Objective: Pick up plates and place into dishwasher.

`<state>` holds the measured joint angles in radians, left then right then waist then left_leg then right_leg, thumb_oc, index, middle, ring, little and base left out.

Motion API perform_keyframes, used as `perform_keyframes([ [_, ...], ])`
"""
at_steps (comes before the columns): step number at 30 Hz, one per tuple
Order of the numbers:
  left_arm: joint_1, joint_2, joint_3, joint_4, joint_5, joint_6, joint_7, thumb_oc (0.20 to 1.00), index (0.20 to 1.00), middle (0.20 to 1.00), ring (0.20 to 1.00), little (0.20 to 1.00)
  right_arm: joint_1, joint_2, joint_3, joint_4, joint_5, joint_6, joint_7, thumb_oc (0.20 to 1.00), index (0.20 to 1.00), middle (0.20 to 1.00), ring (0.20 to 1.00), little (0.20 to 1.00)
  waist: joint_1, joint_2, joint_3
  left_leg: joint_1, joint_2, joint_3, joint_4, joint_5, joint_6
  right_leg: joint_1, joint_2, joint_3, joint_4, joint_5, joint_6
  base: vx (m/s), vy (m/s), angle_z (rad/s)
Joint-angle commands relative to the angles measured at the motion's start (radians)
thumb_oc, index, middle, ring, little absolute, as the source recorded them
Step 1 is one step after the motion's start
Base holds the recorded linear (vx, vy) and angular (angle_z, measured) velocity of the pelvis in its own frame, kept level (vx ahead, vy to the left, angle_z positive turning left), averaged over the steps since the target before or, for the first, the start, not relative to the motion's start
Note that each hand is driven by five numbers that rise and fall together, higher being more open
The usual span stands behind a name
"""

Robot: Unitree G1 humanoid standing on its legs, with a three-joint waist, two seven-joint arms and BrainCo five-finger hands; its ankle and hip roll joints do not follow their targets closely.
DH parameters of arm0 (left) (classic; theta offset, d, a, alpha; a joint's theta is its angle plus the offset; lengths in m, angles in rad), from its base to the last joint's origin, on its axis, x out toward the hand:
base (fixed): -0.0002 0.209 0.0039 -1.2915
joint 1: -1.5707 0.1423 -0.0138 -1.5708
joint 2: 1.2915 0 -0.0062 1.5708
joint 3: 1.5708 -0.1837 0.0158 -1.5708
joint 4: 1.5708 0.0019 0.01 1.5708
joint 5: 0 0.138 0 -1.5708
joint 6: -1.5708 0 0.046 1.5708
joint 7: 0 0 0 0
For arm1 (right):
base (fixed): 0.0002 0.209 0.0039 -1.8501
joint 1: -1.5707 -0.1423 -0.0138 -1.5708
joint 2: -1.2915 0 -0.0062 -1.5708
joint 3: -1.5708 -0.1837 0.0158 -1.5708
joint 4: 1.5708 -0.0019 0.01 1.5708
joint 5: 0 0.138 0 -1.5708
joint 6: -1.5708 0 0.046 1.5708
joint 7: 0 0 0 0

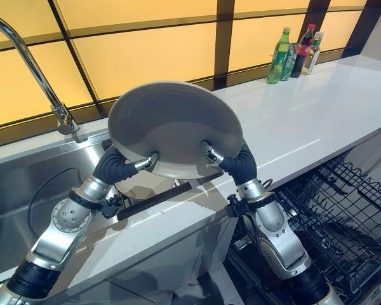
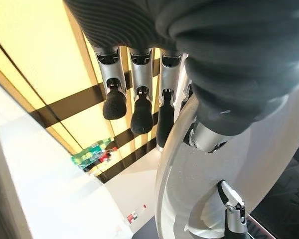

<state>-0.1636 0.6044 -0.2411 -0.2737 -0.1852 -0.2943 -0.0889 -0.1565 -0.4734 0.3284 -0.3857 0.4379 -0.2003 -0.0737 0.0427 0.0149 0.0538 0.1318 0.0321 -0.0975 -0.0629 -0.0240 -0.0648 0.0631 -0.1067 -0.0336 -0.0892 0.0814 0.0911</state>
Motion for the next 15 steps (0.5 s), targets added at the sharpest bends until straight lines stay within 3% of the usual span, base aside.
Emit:
perform_keyframes([
  [1, -0.054, -0.012, 0.034, -0.011, -0.149, 0.027, 0.027, 1.0, 1.0, 1.0, 1.0, 1.0, -0.051, -0.017, -0.055, -0.018, -0.058, -0.004, -0.064, 0.2, 0.2, 0.2, 0.2, 0.2, 0.002, -0.02, -0.066, -0.074, -0.08, 0.001, 0.02, -0.021, 0.078, -0.005, 0.043, 0.01, 0.129, -0.153, 0.006, 0.0, 0.0, 0.0],
  [8, -0.054, -0.044, 0.221, 0.026, -0.146, 0.023, 0.22, 1.0, 1.0, 1.0, 1.0, 1.0, -0.005, -0.025, -0.212, 0.001, -0.142, 0.021, -0.132, 0.2, 0.2, 0.2, 0.2, 0.2, -0.025, -0.017, -0.076, -0.079, -0.062, 0.017, -0.004, -0.004, 0.067, -0.013, 0.054, 0.023, 0.126, -0.153, 0.0, 0.0, -0.039, -0.1],
  [15, -0.004, -0.035, 0.367, 0.044, -0.105, 0.006, 0.282, 1.0, 1.0, 1.0, 1.0, 1.0, 0.101, -0.069, -0.382, 0.026, -0.19, 0.025, -0.142, 0.2, 0.2, 0.2, 0.2, 0.2, -0.065, -0.012, -0.078, -0.077, -0.044, 0.055, -0.006, -0.006, 0.055, -0.019, 0.058, 0.055, 0.113, -0.146, -0.001, 0.03, -0.047, -0.12],
])
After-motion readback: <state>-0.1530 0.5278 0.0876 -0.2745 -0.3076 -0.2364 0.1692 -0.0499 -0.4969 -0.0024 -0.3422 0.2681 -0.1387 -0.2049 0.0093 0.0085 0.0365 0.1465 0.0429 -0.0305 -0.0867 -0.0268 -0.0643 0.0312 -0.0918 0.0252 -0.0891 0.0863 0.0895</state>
